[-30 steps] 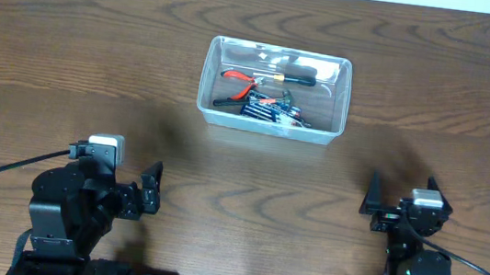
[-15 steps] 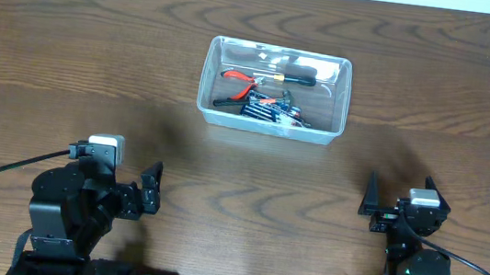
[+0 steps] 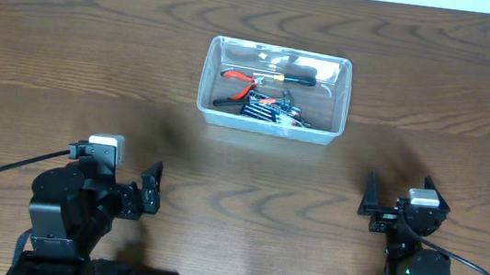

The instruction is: Pack container

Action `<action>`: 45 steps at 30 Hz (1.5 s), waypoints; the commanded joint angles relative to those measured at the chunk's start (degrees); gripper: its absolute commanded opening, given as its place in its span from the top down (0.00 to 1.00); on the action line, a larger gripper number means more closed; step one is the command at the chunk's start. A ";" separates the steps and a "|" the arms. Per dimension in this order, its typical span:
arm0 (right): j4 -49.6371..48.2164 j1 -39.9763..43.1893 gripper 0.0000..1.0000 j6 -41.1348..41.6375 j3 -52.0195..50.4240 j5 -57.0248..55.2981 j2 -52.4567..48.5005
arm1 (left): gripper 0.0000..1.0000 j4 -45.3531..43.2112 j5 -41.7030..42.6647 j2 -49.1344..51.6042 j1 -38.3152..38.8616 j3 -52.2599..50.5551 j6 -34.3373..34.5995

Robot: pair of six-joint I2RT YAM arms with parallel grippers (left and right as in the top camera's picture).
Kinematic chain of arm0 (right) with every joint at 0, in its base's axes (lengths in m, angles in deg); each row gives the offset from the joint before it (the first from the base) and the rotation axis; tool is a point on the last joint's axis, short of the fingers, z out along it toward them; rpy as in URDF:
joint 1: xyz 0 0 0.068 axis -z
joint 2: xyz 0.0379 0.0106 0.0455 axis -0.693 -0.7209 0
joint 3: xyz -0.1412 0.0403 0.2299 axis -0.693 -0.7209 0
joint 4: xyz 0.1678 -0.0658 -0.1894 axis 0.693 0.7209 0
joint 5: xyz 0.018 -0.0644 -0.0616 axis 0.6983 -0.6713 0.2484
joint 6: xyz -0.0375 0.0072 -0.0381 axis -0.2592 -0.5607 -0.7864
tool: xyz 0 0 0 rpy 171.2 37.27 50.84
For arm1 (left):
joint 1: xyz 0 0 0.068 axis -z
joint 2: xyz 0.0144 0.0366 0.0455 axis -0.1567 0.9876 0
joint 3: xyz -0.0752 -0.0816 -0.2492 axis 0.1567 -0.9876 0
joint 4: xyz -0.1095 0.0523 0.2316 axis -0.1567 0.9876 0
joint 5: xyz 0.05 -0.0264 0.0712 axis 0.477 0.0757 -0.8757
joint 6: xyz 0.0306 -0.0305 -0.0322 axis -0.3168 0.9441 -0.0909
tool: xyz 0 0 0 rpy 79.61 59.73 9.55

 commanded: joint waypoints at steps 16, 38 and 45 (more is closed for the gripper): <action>-0.07 0.42 0.01 -0.20 -0.33 0.22 0.39 | 0.01 6.23 -10.23 -1.25 0.02 -0.28 -0.17; -0.07 0.42 0.01 -0.20 -0.33 0.22 0.39 | 0.02 -38.40 -9.99 -22.62 0.17 -24.96 -4.68; -0.07 0.42 0.01 -0.20 -0.33 0.22 0.39 | 0.01 -51.36 -9.97 -26.62 0.17 -34.56 -4.42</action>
